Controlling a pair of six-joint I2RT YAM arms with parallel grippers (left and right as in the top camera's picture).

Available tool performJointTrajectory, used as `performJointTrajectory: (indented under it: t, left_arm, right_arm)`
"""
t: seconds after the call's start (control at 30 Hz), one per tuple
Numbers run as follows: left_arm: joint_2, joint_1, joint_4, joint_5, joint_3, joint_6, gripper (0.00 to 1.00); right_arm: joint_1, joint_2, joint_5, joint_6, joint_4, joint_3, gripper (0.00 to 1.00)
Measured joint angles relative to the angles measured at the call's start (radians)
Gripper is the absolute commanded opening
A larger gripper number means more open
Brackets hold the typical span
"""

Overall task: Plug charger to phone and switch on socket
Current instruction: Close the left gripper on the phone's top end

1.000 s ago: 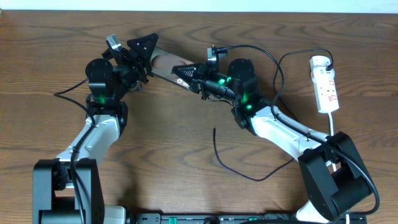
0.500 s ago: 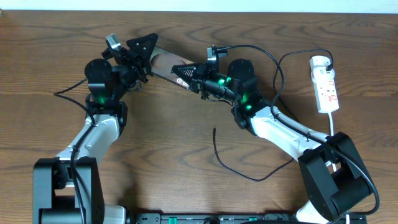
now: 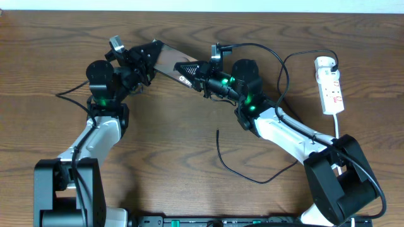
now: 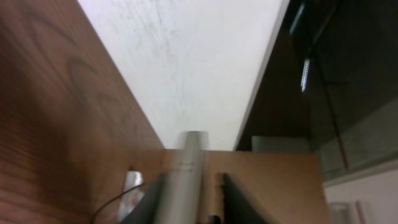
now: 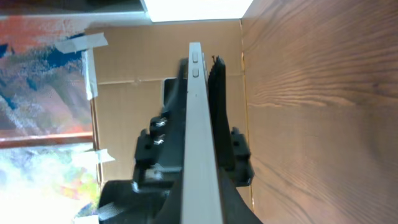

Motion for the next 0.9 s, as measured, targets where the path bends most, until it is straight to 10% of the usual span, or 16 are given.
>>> performJointTrajectory:
  t: [0.47, 0.7, 0.9]
  left_arm:
    - [0.001, 0.001, 0.009, 0.0, 0.0, -0.028, 0.07]
    - [0.001, -0.003, 0.007, 0.013, 0.0, -0.003, 0.07]
    - [0.001, 0.014, 0.009, 0.023, 0.0, 0.003, 0.07]
  right_arm:
    - [0.0, -0.002, 0.001, 0.04, -0.002, 0.0, 0.03]
    - [0.004, -0.002, 0.03, 0.004, -0.014, 0.0, 0.89]
    - [-0.001, -0.002, 0.045, -0.037, -0.015, 0.0, 0.99]
